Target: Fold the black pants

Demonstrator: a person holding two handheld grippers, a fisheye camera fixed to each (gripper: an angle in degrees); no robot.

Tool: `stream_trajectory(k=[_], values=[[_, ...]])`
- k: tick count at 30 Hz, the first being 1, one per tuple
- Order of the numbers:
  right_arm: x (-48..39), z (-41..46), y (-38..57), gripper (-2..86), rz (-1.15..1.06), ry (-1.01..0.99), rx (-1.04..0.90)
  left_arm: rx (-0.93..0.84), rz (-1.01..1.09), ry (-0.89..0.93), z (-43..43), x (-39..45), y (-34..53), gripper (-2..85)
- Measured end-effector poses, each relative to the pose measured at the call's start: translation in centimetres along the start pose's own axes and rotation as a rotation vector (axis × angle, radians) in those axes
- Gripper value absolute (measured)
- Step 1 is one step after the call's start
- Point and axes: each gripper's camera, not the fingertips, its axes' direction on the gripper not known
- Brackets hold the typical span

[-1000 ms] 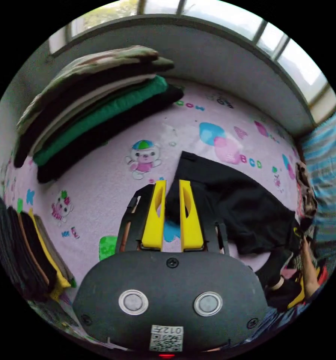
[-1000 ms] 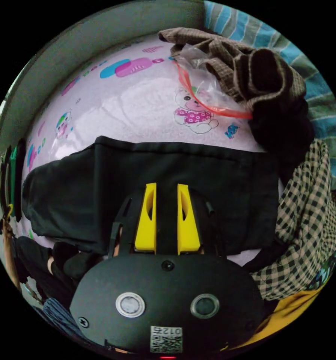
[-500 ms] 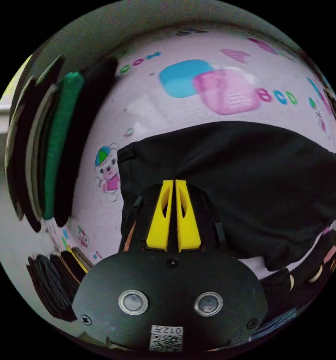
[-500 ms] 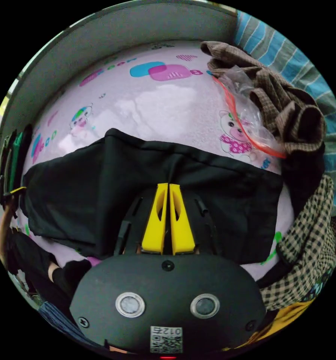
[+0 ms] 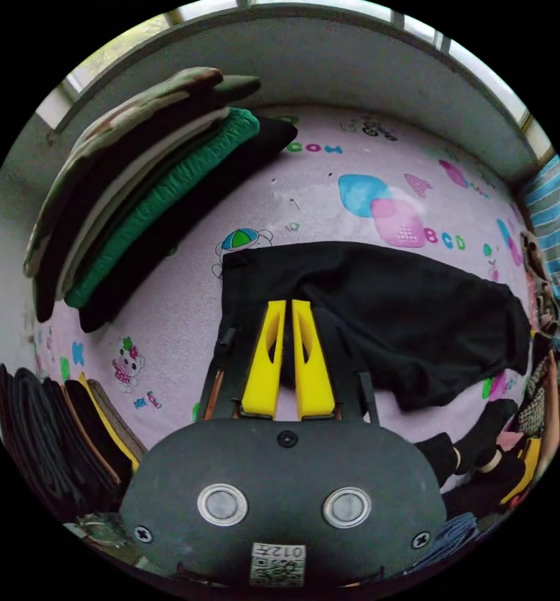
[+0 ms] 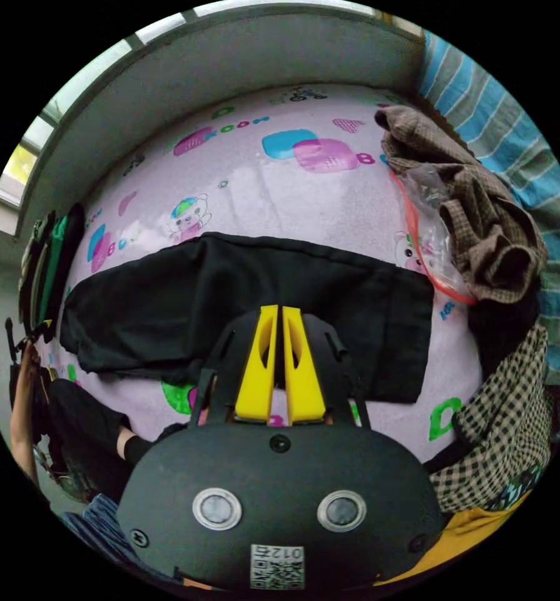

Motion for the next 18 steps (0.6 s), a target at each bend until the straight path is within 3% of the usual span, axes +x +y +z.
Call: stream_trajectory(k=[7, 12, 18], values=[[0.9, -5.9, 2.4, -0.2, -0.012, -0.064, 0.062, 0.040, -0.071, 0.099, -3.9, -3.3, 7.5, 0.7], [0.1, -9.6, 2.5, -0.2, -0.093, -0.151, 0.115, 0.091, -0.041, 0.006, -8.6, -4.4, 10.3, 0.7], [-0.5, -11.3, 2.6, -0.5, -0.127, -0.092, 0.046, 0.174, 0.014, -0.043, -10.9, -4.3, 10.4, 0.7]])
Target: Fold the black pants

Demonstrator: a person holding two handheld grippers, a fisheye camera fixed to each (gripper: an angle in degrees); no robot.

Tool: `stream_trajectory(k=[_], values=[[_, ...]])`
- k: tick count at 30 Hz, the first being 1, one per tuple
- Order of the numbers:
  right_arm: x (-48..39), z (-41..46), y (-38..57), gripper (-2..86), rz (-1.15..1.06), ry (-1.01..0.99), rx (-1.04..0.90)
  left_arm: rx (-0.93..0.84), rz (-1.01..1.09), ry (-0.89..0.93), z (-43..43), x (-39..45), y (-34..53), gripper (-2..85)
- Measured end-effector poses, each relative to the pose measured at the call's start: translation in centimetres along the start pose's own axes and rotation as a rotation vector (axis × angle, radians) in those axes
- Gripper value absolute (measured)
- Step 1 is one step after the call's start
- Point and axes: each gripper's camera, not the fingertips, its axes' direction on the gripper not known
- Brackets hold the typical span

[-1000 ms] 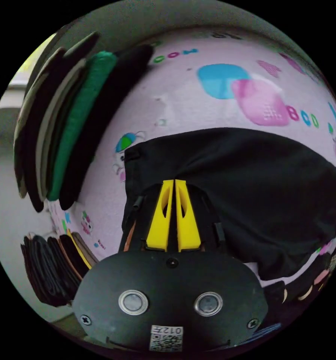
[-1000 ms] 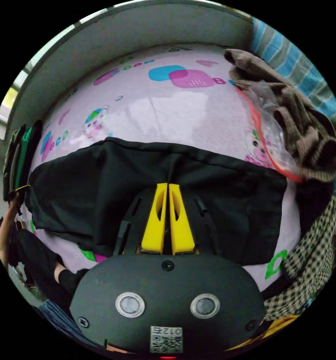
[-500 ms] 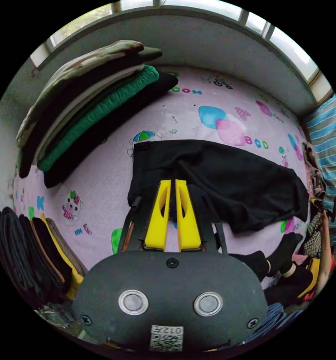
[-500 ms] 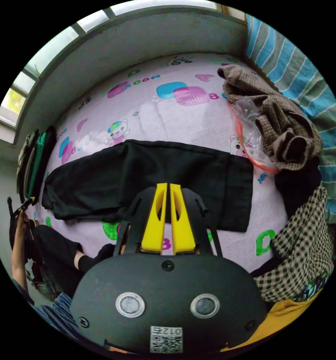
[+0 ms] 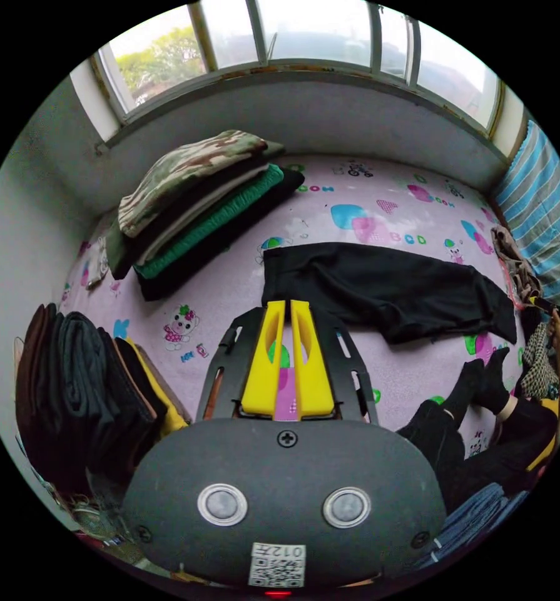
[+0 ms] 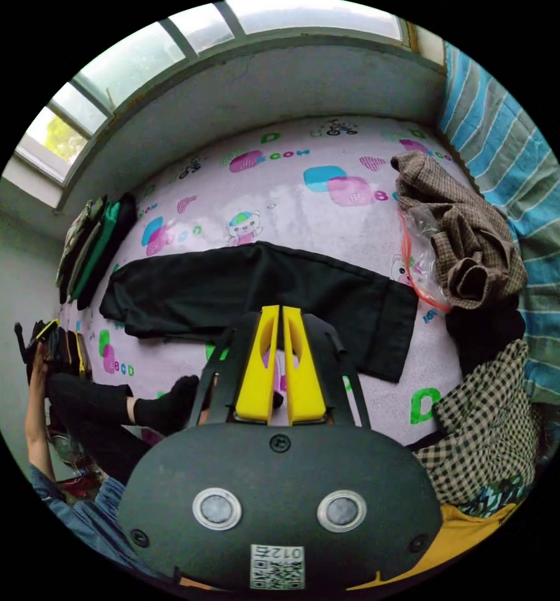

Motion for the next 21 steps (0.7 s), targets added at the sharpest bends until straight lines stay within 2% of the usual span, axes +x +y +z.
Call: stream_trajectory(k=[7, 13, 19, 21], values=[[-0.5, -4.6, 0.2, -0.7, -0.054, 0.055, 0.006, -0.044, 0.065, 0.064, 4.0, 0.4, -3.8, 1.5], [0.3, -5.9, -2.9, -0.6, -0.067, 0.164, -0.104, -0.099, 0.192, 0.071, 8.9, 2.2, -11.0, 3.4], [3.6, 0.1, -4.8, -0.3, -0.023, 0.171, -0.187, -0.202, 0.301, -0.012, 15.3, 5.6, -16.3, 4.5], [6.2, 3.5, -4.9, 0.4, 0.053, 0.187, -0.218, -0.230, 0.305, -0.018, 17.0, 6.2, -17.7, 4.6]])
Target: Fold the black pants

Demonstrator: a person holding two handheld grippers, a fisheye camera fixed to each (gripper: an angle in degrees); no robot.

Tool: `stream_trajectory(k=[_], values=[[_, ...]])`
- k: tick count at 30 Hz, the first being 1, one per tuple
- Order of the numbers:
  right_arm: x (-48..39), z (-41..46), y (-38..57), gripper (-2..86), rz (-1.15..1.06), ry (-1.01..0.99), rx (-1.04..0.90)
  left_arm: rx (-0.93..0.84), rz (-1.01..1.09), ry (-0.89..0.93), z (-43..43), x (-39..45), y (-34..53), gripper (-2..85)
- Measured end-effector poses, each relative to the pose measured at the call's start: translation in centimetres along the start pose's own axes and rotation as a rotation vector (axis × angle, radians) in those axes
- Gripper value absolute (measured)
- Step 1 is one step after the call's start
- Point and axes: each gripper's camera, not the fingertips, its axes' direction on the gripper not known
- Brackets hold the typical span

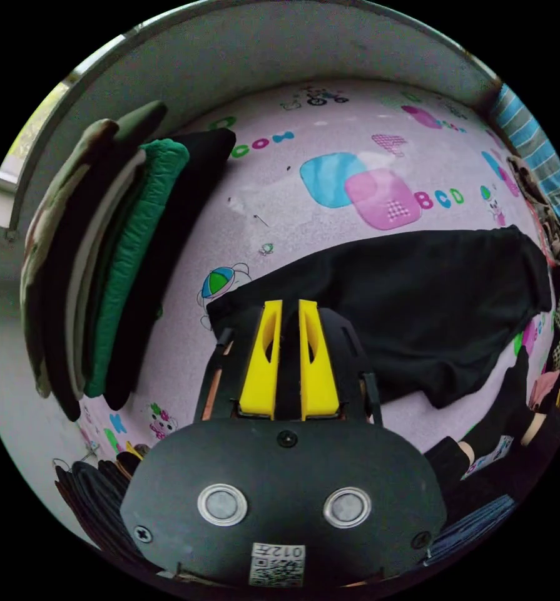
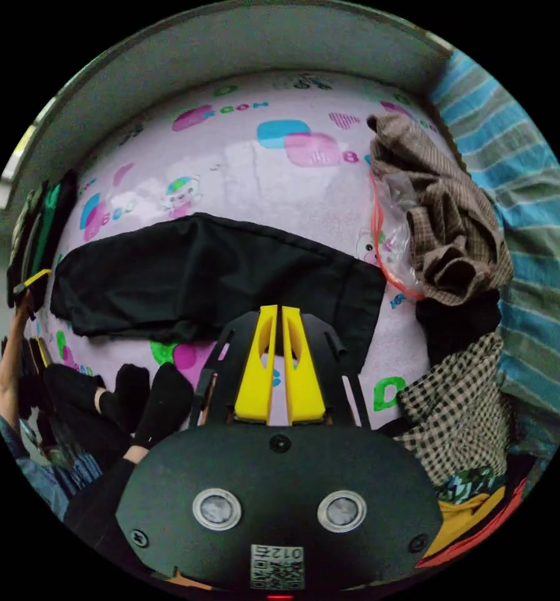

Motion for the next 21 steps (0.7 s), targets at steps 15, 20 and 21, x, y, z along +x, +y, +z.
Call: stream_trajectory(k=[15, 20, 21], values=[[10.5, 6.6, -3.6, 5.2, 0.331, -0.083, 0.078, -0.174, 0.008, 0.008, 6.7, -0.6, -9.5, 2.5], [11.3, 7.0, -6.4, 6.3, 0.299, -0.003, 0.044, -0.205, -0.007, 0.028, 7.2, -1.1, -11.0, 1.1], [11.8, 7.2, -6.9, 6.7, 0.311, -0.033, 0.037, -0.210, 0.003, 0.020, 7.2, -1.0, -11.3, 0.8]])
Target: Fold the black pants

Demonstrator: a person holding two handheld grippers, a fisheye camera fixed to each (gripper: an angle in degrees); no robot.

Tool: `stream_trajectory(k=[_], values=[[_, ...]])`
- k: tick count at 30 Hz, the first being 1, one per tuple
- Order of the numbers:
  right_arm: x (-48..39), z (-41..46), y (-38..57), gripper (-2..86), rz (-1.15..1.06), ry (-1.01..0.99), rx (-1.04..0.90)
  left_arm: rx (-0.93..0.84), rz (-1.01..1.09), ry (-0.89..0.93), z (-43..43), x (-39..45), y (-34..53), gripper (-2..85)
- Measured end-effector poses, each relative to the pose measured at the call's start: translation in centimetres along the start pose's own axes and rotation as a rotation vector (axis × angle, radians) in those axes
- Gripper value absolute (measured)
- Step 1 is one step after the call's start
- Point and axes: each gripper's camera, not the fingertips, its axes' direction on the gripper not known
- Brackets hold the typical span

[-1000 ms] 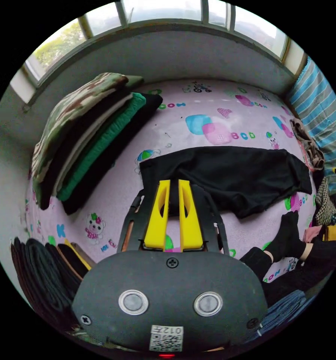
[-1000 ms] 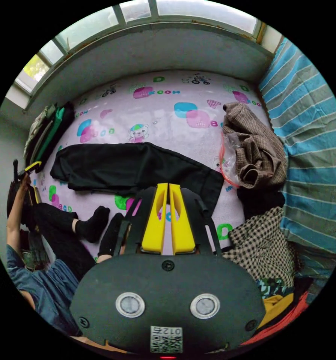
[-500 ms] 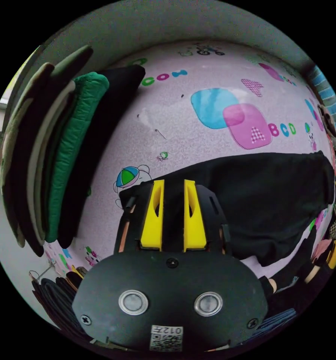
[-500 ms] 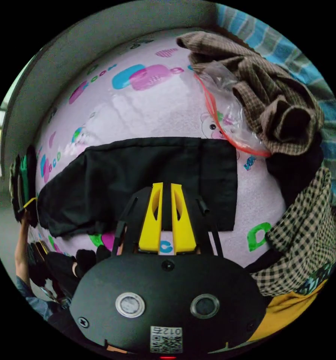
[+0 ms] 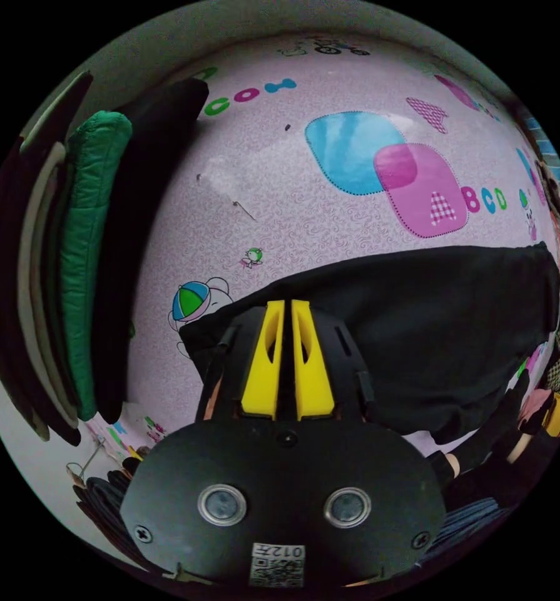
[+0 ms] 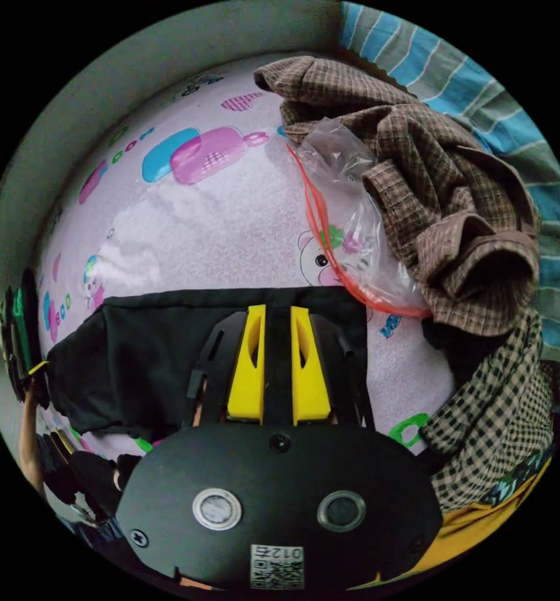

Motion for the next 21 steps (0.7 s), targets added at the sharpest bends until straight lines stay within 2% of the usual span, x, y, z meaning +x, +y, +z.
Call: stream_trajectory(k=[4, 7, 9, 15, 21], values=[[1.5, 0.6, -1.4, 7.3, 0.086, -0.071, -0.014, -0.019, 0.031, -0.056, 0.1, 0.3, -1.0, 0.2], [2.6, 1.6, -2.0, 3.5, 0.145, -0.113, -0.062, 0.000, 0.044, -0.073, -0.2, 0.1, -1.1, 0.0], [2.6, 1.3, -1.8, 0.2, 0.130, -0.101, -0.017, 0.043, 0.033, -0.075, -0.8, -0.3, -0.9, -0.1], [2.4, -1.5, -0.1, -0.9, 0.069, -0.076, 0.134, 0.241, -0.004, 0.005, -3.8, -2.5, 1.2, -0.2], [3.8, -3.6, 3.0, -1.0, 0.050, -0.078, 0.136, 0.395, 0.050, 0.131, -6.5, -4.6, 5.9, -0.2]])
